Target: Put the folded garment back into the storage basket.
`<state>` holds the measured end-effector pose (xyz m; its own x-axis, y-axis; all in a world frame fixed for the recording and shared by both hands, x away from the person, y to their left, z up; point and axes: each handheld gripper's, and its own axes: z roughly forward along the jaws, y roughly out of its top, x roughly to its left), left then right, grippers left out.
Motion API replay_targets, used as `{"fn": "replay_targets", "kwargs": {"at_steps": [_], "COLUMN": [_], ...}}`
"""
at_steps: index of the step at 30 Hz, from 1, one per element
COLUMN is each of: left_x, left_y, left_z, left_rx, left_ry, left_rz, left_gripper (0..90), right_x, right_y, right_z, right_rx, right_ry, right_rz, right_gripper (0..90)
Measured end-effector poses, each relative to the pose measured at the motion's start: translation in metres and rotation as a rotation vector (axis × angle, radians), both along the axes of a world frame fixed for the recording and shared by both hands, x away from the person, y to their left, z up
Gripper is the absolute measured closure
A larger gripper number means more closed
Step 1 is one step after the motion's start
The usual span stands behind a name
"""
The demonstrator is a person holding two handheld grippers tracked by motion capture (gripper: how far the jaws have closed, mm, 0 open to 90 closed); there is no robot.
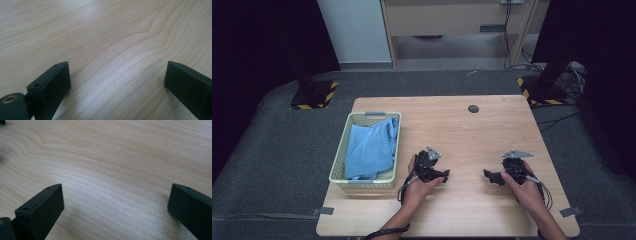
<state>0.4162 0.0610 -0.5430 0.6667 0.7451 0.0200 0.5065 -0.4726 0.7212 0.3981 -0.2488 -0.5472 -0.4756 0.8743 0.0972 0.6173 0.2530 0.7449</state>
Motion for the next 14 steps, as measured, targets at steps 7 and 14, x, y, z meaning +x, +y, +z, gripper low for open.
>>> {"fn": "replay_targets", "kwargs": {"at_steps": [7,14], "left_x": [0.000,-0.006], "left_y": [0.000,0.003], "left_z": [0.000,0.000], "left_rx": [0.004,0.006], "left_ry": [0.004,0.004], "left_rz": [-0.007,-0.019], "left_gripper": [3.9,2.9], "right_x": [-0.009,-0.022], "right_y": [0.007,0.003], "right_z": [-0.002,-0.002], "right_rx": [-0.100,-0.102], "right_ry": [-0.020,-0.023], "right_rz": [0.031,0.055], "right_gripper": [0.5,0.8]}}
